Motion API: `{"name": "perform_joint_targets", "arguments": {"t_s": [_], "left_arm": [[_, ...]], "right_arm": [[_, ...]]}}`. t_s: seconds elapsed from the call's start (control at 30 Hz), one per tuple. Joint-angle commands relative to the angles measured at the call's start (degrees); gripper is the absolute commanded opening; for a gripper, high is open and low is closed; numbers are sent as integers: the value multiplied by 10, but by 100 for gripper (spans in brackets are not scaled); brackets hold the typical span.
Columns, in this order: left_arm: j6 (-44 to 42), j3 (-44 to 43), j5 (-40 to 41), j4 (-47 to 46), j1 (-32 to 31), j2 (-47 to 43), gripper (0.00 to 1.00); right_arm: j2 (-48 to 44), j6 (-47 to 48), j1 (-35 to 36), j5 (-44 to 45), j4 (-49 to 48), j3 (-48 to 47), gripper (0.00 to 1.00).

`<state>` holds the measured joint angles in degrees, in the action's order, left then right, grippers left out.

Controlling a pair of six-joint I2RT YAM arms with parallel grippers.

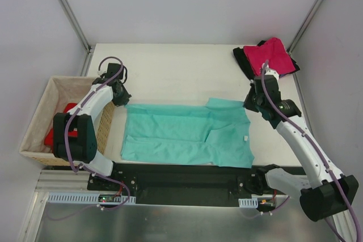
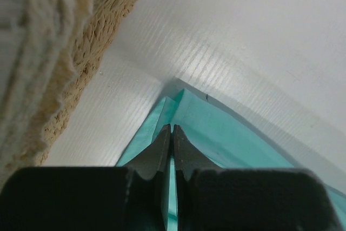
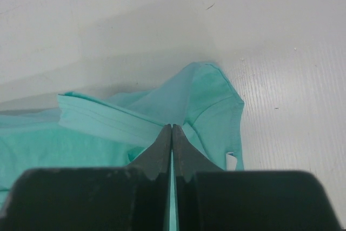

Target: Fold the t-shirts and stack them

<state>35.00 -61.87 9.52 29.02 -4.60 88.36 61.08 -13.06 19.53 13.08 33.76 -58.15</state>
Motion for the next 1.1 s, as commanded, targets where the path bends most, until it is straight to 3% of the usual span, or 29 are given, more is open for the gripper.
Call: {"name": "perform_joint_targets", "arguments": {"t_s": [0.0,1.07], "left_arm": [[10,12,33,23,-3,-33,0],[66,115,59,34,-21,-103,0]], "right_arm": [[-30,-6,17,28,13,20,1],[-131,-71,146,122,77,101,1]]}}
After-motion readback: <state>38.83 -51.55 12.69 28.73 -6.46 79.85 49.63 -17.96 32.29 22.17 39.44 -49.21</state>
